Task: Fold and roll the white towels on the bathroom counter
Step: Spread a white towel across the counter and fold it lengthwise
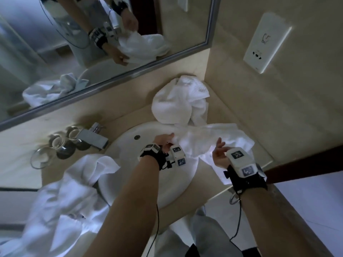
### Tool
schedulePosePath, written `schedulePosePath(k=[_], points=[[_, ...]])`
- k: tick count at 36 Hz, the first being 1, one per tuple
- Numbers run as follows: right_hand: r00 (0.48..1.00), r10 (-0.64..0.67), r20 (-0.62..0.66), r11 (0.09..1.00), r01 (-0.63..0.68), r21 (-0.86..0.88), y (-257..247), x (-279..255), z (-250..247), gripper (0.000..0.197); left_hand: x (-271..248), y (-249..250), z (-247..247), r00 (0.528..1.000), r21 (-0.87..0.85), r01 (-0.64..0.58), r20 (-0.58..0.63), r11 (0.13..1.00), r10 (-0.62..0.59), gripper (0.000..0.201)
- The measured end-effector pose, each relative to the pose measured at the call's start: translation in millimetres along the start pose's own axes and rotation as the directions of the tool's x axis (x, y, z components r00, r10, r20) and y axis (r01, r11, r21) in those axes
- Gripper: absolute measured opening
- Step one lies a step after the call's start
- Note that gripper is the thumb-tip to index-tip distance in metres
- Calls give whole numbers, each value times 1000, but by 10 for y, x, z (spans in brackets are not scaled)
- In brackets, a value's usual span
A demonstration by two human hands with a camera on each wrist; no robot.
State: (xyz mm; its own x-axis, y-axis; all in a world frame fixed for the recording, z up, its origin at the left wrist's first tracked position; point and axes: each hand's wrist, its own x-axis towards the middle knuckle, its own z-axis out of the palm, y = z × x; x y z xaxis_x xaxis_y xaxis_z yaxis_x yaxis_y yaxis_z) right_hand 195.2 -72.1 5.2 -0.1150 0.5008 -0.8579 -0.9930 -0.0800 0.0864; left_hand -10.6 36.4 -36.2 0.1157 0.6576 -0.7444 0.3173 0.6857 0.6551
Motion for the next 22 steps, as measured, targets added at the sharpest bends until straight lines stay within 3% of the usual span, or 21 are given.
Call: schedulePosePath(k=[2, 4, 7, 11, 13, 16, 18, 19, 22], points=[[1000, -8, -15, 998, 9, 57, 86, -89, 40, 24, -30, 89, -104, 998, -143, -53, -49, 988, 46, 28], [1000, -22, 18, 999, 21, 37, 277, -232, 166, 28, -56, 206, -224, 999, -312, -36, -25, 950, 30, 16], [998, -18, 56, 999, 16, 33, 561, -386, 254, 23, -35, 247, -332, 995, -229, -54, 73, 972, 73, 48], [996, -3, 88, 1000, 3, 4, 895, -499, 223, 30, -319, 66, -376, 991, 29, -20, 130, 999, 16, 51], [996, 2, 88, 999, 2, -49, 1030, -481, 168, 46, -270, -191, -392, 987, 141, -26, 158, 990, 3, 55], [994, -7, 106, 990, 21, -136, 1218, -378, 59, 58, 572, -752, -423, 978, 325, -87, 207, 942, 19, 59], [994, 8, 110, 983, 13, -184, 1336, -323, -19, 54, 908, -843, -410, 966, 224, 17, 246, 974, -74, 62], [993, 16, 113, 977, 9, -214, 1393, -320, -46, 50, 575, -703, -405, 968, 202, 48, 232, 978, -95, 60], [993, -72, 91, 905, 104, -412, 1591, -292, -119, 40, -369, -339, -382, 915, 17, 145, 378, 989, -141, 50]])
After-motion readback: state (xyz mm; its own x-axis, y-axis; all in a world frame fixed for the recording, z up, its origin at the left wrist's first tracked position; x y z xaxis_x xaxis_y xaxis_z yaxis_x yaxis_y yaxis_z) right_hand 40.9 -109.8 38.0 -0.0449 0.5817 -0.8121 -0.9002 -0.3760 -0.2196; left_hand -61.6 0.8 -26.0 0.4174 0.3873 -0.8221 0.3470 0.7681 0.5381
